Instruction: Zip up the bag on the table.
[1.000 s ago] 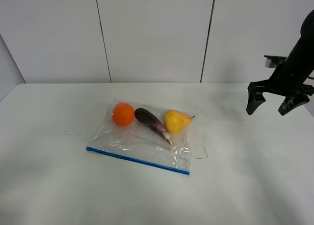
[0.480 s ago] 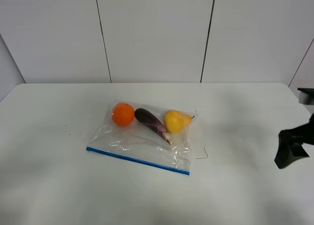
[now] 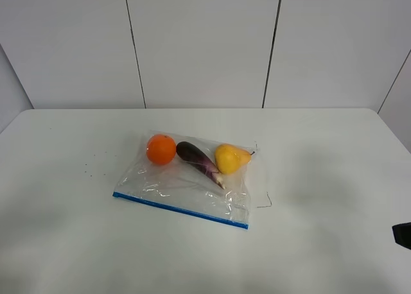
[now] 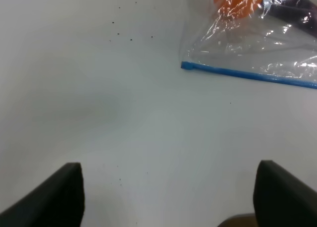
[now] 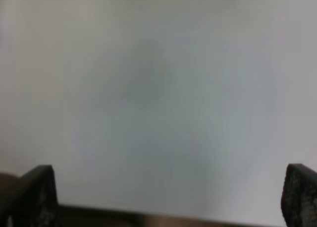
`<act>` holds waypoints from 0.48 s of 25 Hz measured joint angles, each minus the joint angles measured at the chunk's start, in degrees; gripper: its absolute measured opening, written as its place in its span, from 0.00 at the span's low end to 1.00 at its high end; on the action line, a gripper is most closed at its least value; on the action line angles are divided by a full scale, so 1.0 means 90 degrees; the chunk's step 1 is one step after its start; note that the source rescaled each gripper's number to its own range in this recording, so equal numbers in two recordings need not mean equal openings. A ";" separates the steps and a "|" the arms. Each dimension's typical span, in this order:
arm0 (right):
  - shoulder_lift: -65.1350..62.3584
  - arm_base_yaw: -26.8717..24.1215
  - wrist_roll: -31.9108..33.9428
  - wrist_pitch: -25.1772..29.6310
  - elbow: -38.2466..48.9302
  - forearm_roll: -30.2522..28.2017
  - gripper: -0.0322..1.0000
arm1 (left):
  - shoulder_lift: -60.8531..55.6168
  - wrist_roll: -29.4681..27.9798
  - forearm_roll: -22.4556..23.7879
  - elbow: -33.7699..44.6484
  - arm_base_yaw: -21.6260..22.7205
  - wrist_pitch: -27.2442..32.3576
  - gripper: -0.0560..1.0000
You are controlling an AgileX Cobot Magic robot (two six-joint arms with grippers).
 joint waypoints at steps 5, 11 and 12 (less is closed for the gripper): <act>-0.1571 0.0000 0.0022 -0.0141 0.0240 0.0054 1.00 | 0.0000 0.0000 0.0000 0.0000 0.0000 0.0000 1.00; -0.2318 0.0000 0.0026 -0.0182 0.0253 0.0080 1.00 | 0.0000 0.0000 0.0000 0.0000 0.0000 0.0000 1.00; -0.2320 0.0000 0.0026 -0.0184 0.0261 0.0080 1.00 | 0.0000 0.0000 0.0000 0.0000 0.0000 0.0000 1.00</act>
